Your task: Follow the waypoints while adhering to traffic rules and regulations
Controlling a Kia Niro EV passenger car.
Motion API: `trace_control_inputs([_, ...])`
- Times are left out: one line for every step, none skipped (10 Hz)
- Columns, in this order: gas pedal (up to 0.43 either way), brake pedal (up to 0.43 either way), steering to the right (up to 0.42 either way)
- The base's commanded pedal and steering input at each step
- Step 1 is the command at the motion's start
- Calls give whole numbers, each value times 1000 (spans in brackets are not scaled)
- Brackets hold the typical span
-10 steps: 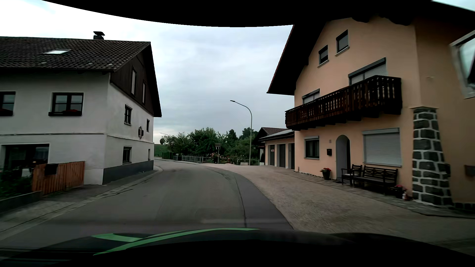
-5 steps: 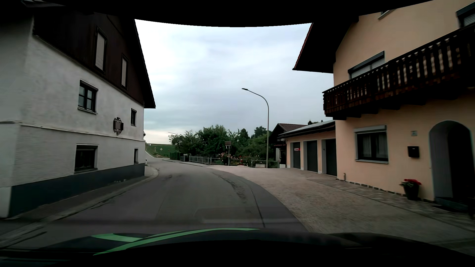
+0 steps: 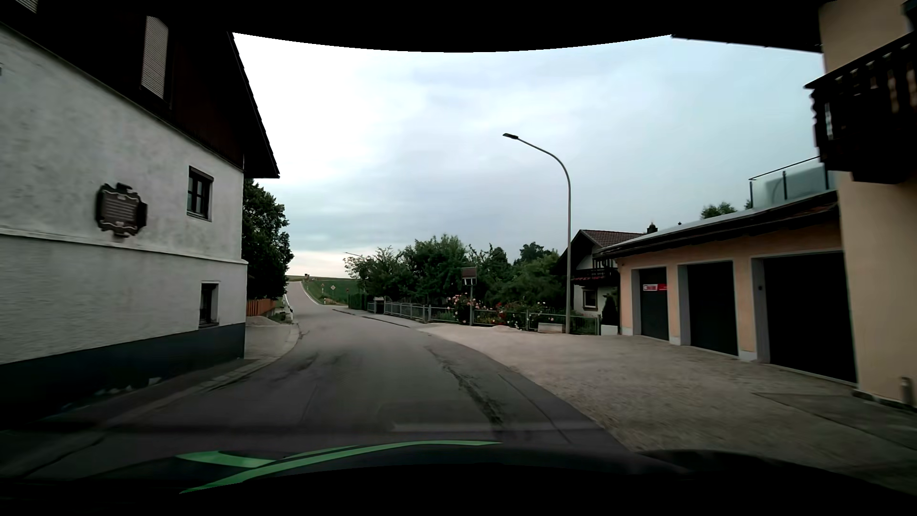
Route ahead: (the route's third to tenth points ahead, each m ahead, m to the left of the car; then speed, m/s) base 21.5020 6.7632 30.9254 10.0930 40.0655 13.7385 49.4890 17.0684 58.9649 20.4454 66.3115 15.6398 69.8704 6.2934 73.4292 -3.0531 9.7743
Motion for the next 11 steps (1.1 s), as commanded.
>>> trace_control_inputs([59, 0, -74])
trace_control_inputs([59, 0, -76])
trace_control_inputs([59, 0, -77])
trace_control_inputs([59, 0, -79])
trace_control_inputs([59, 0, -80])
trace_control_inputs([47, 0, -83])
trace_control_inputs([47, 0, -85])
trace_control_inputs([47, 0, -85])
trace_control_inputs([39, 0, -85])
trace_control_inputs([39, 0, -85])
trace_control_inputs([28, 0, -84])
